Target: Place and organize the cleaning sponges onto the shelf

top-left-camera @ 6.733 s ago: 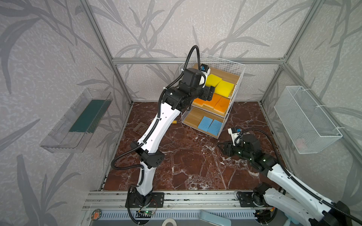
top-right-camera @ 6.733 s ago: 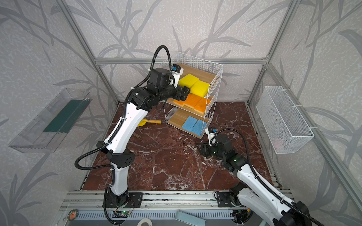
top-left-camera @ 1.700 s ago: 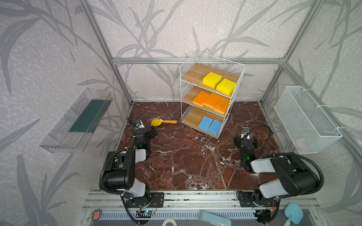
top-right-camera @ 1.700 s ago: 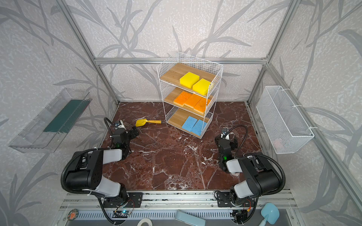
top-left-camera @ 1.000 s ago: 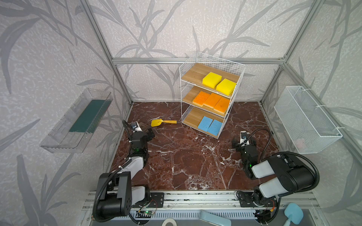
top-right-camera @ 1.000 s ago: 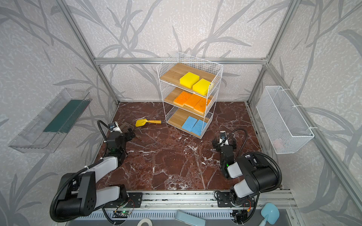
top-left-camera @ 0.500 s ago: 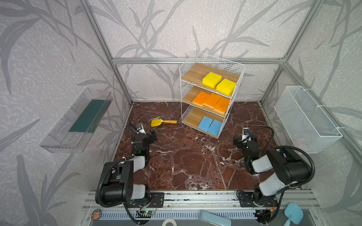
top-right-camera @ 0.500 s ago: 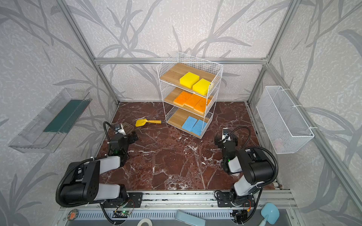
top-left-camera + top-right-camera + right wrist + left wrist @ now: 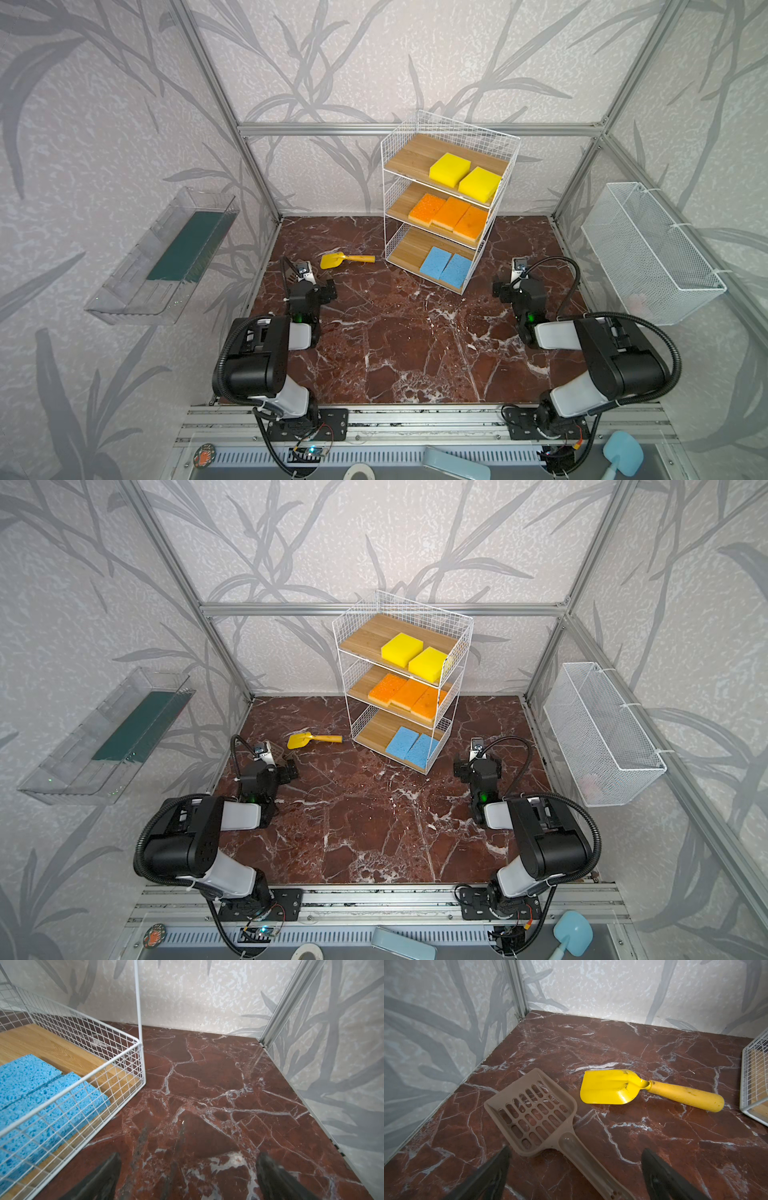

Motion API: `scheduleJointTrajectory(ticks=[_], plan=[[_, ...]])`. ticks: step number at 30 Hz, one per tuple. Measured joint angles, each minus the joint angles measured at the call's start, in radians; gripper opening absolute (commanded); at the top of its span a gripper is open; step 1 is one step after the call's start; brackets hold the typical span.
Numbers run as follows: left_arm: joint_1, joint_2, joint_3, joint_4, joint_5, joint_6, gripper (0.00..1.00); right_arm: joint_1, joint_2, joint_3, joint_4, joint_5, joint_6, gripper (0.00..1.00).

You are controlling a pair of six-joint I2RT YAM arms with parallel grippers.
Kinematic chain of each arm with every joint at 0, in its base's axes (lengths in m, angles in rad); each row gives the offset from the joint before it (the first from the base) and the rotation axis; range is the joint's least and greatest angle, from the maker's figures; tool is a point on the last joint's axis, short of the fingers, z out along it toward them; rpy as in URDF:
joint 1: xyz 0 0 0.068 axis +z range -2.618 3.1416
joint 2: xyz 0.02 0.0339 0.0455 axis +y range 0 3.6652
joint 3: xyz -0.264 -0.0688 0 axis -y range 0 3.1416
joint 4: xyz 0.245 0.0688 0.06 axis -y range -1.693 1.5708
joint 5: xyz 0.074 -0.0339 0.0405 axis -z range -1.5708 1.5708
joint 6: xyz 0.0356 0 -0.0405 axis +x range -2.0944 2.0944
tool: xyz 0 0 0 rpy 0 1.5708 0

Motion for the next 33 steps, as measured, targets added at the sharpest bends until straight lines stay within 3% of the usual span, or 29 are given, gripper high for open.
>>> scheduleJointTrajectory(ticks=[33], plan=[[-0.023,0.000,0.000,0.016,-0.031,0.024,0.99,0.000,0.000,0.000,-0.056,-0.011,0.000,0.99]])
